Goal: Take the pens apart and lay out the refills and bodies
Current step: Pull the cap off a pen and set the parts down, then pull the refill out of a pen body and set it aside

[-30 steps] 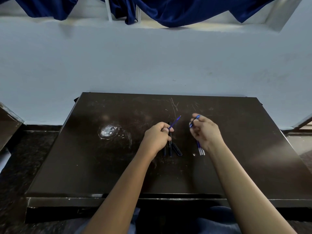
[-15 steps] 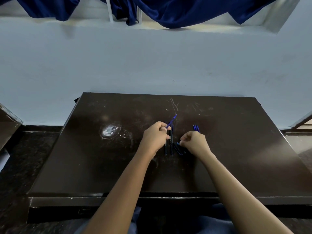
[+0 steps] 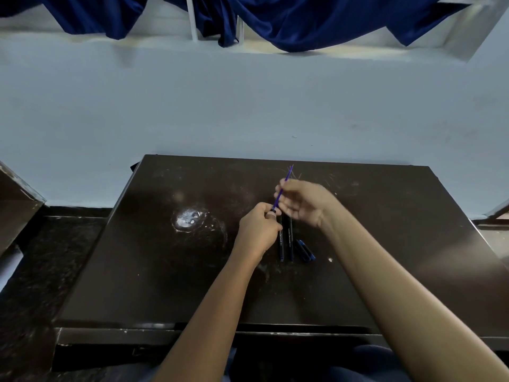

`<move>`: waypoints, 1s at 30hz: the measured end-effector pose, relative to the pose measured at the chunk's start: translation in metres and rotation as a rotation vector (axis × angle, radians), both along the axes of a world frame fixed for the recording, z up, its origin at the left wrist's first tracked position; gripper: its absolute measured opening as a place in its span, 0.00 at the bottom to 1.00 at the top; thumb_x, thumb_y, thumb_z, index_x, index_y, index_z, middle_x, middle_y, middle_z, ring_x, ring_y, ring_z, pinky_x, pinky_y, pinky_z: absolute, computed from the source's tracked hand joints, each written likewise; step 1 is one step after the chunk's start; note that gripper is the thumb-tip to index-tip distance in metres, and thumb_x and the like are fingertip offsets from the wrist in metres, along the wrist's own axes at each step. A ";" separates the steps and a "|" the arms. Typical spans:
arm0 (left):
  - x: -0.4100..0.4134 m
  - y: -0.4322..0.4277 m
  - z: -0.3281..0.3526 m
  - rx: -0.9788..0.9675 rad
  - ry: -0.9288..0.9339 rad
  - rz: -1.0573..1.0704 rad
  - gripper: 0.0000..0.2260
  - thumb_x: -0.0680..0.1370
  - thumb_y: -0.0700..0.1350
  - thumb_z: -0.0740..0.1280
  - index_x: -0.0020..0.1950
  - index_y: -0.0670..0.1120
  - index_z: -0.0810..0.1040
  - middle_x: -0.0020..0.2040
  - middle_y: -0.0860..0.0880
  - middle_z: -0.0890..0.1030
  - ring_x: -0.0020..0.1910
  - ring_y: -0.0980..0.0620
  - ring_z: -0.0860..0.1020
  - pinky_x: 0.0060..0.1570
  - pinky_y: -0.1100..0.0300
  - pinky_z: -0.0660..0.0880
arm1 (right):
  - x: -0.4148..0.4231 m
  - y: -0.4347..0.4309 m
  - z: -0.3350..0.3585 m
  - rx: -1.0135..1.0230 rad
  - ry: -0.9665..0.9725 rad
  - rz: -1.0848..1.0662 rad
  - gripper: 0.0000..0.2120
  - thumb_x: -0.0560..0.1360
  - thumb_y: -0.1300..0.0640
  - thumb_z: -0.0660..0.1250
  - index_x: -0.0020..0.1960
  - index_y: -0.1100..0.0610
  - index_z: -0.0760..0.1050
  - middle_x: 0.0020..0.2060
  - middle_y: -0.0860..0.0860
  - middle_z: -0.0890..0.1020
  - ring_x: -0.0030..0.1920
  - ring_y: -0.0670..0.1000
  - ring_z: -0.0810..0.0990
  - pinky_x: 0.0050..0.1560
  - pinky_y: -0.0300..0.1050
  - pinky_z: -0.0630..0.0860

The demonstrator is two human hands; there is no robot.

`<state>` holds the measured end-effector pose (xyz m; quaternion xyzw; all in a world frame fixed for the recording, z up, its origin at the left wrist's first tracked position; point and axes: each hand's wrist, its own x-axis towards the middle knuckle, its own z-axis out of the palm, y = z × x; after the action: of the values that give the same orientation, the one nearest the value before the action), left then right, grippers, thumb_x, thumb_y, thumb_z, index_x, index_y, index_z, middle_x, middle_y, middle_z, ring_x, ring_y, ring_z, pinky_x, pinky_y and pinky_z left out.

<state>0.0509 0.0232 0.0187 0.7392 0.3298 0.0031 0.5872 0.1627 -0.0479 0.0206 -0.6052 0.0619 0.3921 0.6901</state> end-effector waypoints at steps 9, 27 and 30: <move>0.002 0.002 0.000 0.017 -0.001 0.022 0.10 0.81 0.41 0.57 0.56 0.49 0.76 0.53 0.46 0.81 0.31 0.58 0.70 0.27 0.66 0.65 | 0.079 0.027 -0.045 -0.718 -0.876 0.222 0.09 0.75 0.64 0.65 0.51 0.59 0.82 0.50 0.55 0.83 0.51 0.53 0.80 0.55 0.44 0.75; 0.003 -0.002 0.001 0.082 0.010 -0.006 0.12 0.83 0.42 0.53 0.56 0.49 0.76 0.51 0.47 0.81 0.32 0.61 0.71 0.25 0.72 0.65 | 0.077 0.030 -0.099 -0.981 -1.149 0.373 0.17 0.74 0.70 0.58 0.56 0.57 0.80 0.54 0.58 0.80 0.53 0.62 0.78 0.51 0.51 0.77; 0.003 -0.003 0.003 0.087 0.018 -0.009 0.12 0.83 0.43 0.53 0.57 0.49 0.76 0.52 0.48 0.82 0.32 0.61 0.71 0.23 0.73 0.65 | 0.077 0.029 -0.099 -0.981 -1.170 0.366 0.17 0.76 0.69 0.58 0.57 0.56 0.79 0.55 0.58 0.79 0.54 0.62 0.78 0.51 0.51 0.75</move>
<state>0.0536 0.0206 0.0219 0.7655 0.3312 0.0080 0.5516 0.2396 -0.0186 -0.0786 -0.9496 -0.2462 0.0451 0.1888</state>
